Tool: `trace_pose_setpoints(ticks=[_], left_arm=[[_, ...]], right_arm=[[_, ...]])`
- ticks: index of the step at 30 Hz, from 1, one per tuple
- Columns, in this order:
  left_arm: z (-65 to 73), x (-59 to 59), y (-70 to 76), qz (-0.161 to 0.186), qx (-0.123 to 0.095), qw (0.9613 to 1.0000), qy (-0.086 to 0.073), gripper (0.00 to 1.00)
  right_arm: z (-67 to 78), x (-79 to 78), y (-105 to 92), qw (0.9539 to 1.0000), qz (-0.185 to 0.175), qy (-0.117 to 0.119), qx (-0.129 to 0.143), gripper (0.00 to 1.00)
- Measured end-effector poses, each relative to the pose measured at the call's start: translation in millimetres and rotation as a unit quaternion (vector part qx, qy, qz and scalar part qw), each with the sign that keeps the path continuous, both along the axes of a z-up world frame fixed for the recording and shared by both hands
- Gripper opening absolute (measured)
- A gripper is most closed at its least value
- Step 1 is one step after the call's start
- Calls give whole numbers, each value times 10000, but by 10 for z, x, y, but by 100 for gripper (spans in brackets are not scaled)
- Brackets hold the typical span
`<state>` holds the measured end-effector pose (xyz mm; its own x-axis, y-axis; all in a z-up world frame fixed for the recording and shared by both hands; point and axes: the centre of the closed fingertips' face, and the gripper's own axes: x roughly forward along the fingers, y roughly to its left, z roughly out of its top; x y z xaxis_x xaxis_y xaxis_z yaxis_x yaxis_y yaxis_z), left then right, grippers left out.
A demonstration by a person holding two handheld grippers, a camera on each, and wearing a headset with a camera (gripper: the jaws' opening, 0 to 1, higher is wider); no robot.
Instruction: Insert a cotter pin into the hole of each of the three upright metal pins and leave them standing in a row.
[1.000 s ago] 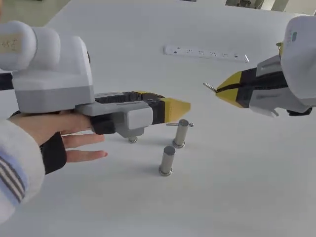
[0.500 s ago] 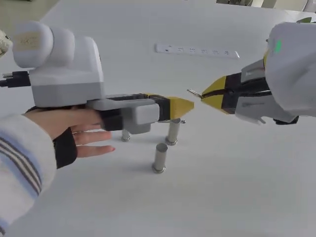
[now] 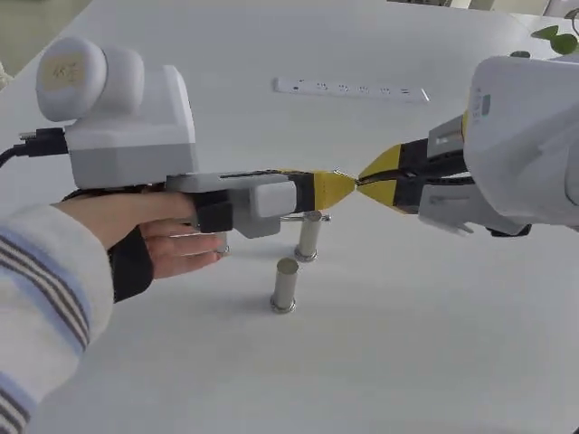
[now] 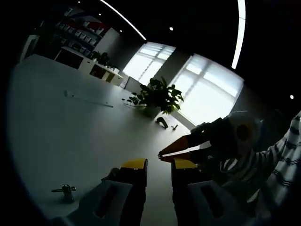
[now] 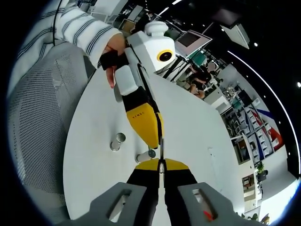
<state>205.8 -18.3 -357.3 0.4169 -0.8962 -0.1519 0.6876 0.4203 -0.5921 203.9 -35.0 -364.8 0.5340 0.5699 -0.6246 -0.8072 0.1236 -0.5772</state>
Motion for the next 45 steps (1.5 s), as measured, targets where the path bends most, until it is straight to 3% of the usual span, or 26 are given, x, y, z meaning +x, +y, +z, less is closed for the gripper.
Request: trace_pose_setpoints(ticks=[23,35,42,45], left_arm=[[-34,-79,-64,-49,48,9999,114,2],[-33,-131,-84,-135,-17,9993,350,0],[-47,-149,-71,-148,-107,9979,627,0],[-43,-142,-69,-138,-95,9981,588,0]], right_arm=[[-11,-91,62,9997,191,-46,-140,0],[-5,-121,91,9993,295,-63,-216,0],[-8,-147,99,9989,364,-66,-282,0],[-2,-146,98,9989,359,-58,-279,0]])
